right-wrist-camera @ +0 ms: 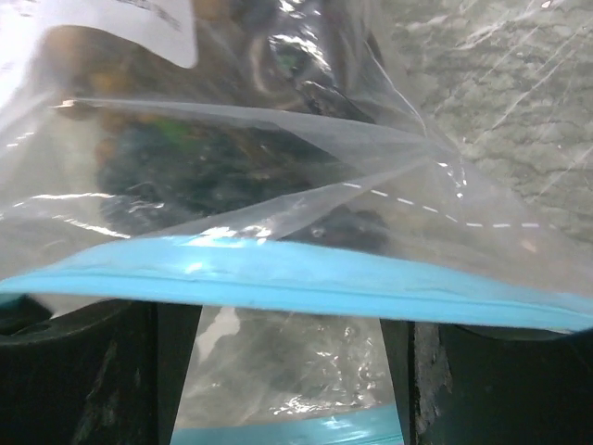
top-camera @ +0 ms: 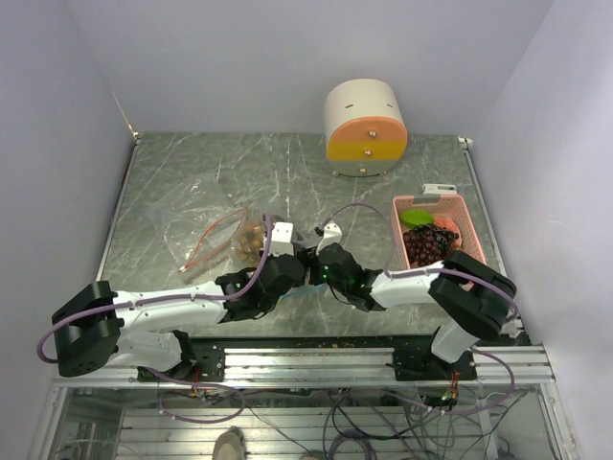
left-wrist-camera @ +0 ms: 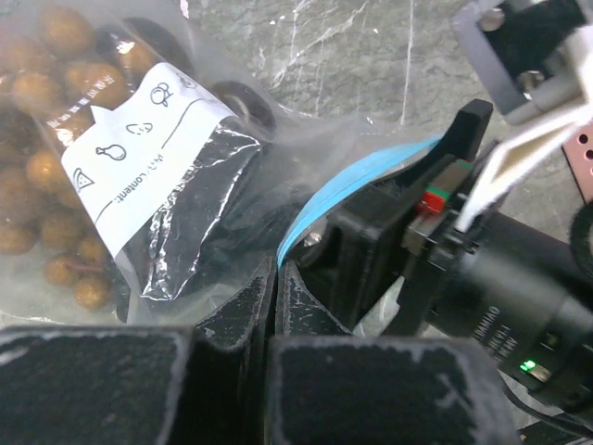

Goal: Open the zip-top bag and remove the fake food
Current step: Pick up the fake fruit from the zipper food storage bag.

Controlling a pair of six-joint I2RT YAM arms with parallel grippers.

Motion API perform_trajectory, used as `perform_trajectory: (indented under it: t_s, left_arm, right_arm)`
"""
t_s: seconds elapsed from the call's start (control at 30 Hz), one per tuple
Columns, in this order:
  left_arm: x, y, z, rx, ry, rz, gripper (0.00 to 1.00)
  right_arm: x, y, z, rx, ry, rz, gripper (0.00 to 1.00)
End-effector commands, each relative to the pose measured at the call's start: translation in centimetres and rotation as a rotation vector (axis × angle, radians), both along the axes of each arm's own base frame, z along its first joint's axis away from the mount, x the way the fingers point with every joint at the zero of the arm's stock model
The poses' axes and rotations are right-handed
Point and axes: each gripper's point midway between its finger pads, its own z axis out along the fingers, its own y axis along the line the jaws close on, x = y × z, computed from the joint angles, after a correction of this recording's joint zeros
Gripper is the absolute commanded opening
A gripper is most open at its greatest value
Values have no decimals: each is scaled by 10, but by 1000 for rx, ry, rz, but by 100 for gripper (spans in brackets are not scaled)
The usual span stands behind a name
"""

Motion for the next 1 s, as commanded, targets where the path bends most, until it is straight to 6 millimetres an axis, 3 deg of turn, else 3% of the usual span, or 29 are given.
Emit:
perform_trajectory:
  t_s: [0.0, 0.1, 0.2, 0.43, 0.63, 0.97]
  left_arm:
    - [-3, 4, 3, -38, -9, 17, 7]
    - [-5, 10, 0, -39, -7, 24, 7]
    - [-6, 18, 2, -28, -9, 36, 7]
    - [-8, 27, 7, -33, -20, 47, 7]
    - [-8, 29, 2, -11, -13, 52, 7]
    - [-3, 17, -6, 16, -7, 47, 7]
  right_arm:
    - [19, 19, 7, -3, -95, 5, 74]
    - [18, 30, -3, -19, -102, 49, 74]
    - [18, 29, -16, -46, -89, 39, 69]
    - [14, 27, -27, -39, -72, 38, 39]
    - [15, 14, -4, -25, -106, 2, 2]
    - [4, -6, 53, 52, -175, -10, 0]
